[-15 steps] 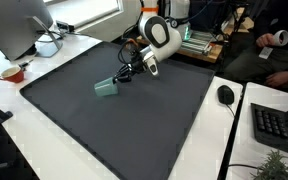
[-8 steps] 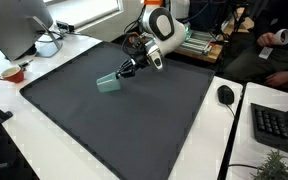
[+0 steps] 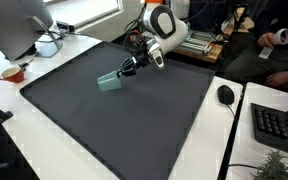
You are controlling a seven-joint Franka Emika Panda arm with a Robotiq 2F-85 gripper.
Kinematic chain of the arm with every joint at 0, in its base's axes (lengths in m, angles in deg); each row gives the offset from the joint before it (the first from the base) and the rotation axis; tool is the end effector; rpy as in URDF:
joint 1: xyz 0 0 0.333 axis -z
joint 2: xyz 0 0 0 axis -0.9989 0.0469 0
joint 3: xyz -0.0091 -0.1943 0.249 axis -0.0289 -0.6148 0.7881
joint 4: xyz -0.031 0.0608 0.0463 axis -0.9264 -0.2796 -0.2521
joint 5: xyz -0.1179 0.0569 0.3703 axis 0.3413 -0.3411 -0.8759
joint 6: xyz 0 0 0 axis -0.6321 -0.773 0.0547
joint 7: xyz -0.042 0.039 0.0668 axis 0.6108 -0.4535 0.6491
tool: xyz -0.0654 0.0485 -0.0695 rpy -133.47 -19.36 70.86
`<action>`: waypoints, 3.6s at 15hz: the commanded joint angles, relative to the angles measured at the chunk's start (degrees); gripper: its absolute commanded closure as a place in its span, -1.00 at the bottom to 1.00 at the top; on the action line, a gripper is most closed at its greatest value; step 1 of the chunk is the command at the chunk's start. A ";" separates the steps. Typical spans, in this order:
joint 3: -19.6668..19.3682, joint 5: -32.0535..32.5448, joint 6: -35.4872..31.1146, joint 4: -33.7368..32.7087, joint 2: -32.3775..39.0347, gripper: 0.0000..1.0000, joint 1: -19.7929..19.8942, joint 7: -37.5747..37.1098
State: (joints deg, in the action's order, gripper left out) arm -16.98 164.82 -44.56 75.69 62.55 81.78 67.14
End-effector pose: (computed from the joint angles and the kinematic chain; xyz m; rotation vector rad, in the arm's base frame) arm 0.4723 0.0768 0.1340 0.7436 1.8205 -0.2459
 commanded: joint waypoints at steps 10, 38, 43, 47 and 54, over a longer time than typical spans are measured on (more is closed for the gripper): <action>0.04 -0.15 0.01 -0.04 -0.01 0.89 -0.03 0.11; -0.16 -0.33 -0.81 -1.18 1.73 0.97 0.36 0.68; -0.49 -0.80 -0.93 -2.42 3.93 0.97 0.59 1.04; -0.71 -1.01 -1.46 -3.54 5.42 0.97 0.93 1.53; -0.87 -1.77 -1.92 -5.05 7.39 0.97 1.04 2.68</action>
State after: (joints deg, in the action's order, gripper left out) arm -17.65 164.43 -45.20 72.02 69.07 82.50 67.75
